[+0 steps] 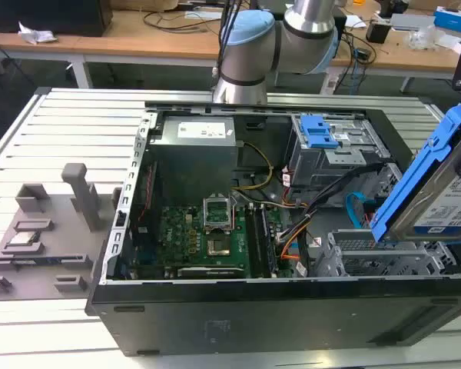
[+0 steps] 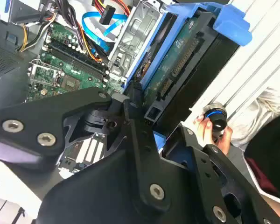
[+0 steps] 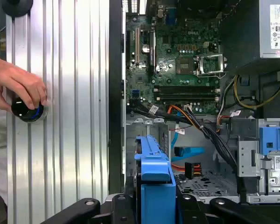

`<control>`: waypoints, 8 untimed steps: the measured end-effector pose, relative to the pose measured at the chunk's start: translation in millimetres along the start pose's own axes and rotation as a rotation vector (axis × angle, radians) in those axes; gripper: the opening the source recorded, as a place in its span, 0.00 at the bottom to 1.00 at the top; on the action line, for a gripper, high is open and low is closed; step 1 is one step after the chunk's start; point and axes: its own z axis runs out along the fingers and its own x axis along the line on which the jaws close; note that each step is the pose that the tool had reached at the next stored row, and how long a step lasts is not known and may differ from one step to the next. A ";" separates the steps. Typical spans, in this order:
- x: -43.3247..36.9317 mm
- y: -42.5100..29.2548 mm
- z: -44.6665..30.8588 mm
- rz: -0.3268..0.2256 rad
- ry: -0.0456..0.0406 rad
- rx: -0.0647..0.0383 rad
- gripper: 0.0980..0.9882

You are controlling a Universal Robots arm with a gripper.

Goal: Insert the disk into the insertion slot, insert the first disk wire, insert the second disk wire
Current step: 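Insert the disk into the insertion slot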

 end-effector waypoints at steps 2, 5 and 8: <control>-0.2 0.0 4.6 0.000 -0.0001 0.000 0.30; -1.6 4.3 14.3 0.000 -0.0012 0.000 0.30; -7.4 8.2 23.0 0.000 -0.0012 0.000 0.30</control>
